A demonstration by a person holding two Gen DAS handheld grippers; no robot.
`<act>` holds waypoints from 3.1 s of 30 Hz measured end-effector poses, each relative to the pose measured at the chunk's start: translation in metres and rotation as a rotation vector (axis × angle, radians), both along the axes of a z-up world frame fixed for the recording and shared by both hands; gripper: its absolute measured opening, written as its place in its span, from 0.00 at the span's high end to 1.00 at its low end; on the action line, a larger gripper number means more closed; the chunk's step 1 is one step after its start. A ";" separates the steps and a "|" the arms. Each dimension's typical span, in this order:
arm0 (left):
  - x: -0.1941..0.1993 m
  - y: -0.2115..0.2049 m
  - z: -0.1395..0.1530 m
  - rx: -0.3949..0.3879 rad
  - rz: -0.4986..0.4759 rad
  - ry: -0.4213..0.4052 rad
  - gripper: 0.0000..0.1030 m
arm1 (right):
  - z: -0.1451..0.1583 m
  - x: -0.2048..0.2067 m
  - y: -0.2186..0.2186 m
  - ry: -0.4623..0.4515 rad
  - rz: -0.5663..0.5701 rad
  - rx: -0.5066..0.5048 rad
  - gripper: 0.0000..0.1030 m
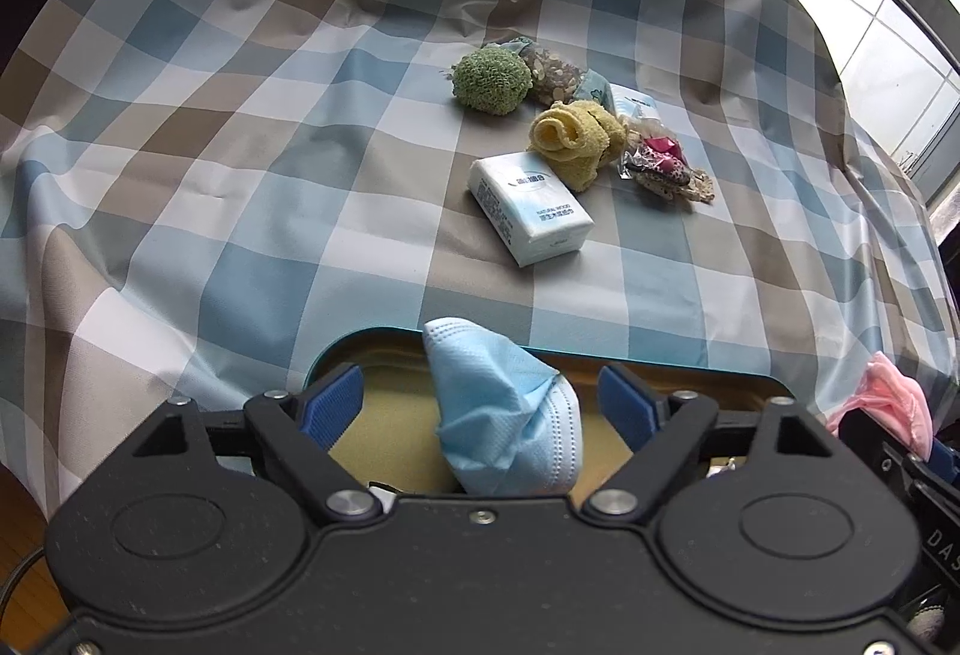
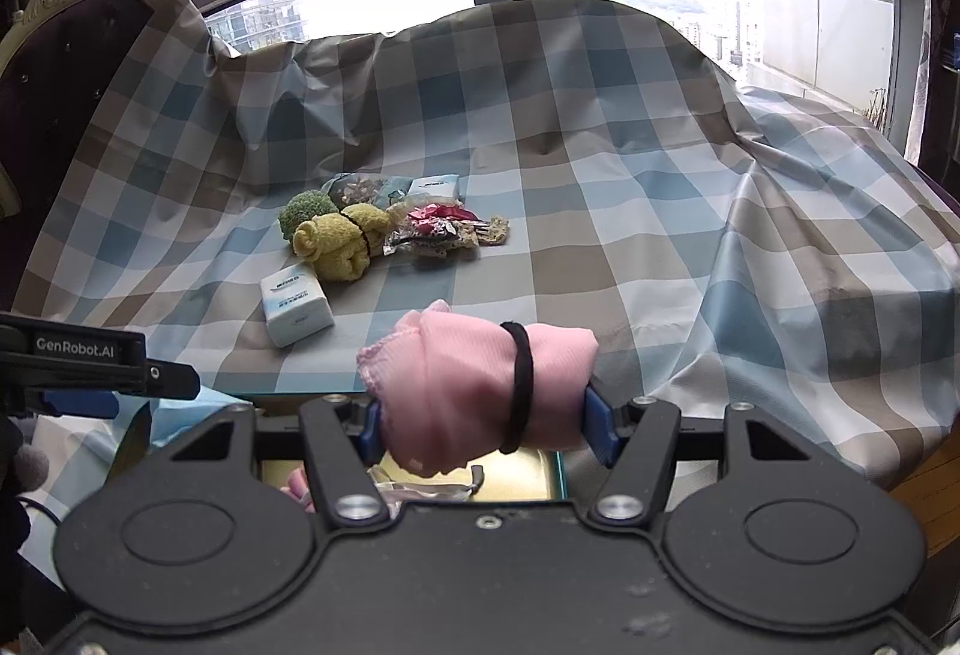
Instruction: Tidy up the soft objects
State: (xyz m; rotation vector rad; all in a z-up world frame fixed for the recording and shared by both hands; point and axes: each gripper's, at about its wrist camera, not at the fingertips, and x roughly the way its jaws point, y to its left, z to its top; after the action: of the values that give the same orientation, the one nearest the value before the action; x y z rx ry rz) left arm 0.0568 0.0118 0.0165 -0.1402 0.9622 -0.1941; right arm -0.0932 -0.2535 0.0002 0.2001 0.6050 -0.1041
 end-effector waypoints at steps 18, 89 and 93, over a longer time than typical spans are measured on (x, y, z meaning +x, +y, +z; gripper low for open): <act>-0.019 0.011 0.013 0.022 0.011 -0.029 0.21 | 0.006 -0.007 -0.002 0.028 0.019 -0.003 0.41; 0.111 -0.001 0.004 0.167 -0.129 -0.117 0.04 | 0.004 0.155 0.000 0.034 0.099 -0.102 0.26; 0.112 -0.027 -0.011 0.249 -0.292 -0.113 0.04 | -0.004 0.172 -0.001 0.053 0.106 -0.108 0.26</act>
State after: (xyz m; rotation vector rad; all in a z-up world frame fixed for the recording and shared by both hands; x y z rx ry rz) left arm 0.1685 -0.0150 0.0052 0.2389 0.8831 -0.3445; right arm 0.0790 -0.2544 -0.0040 0.0605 0.6593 -0.0397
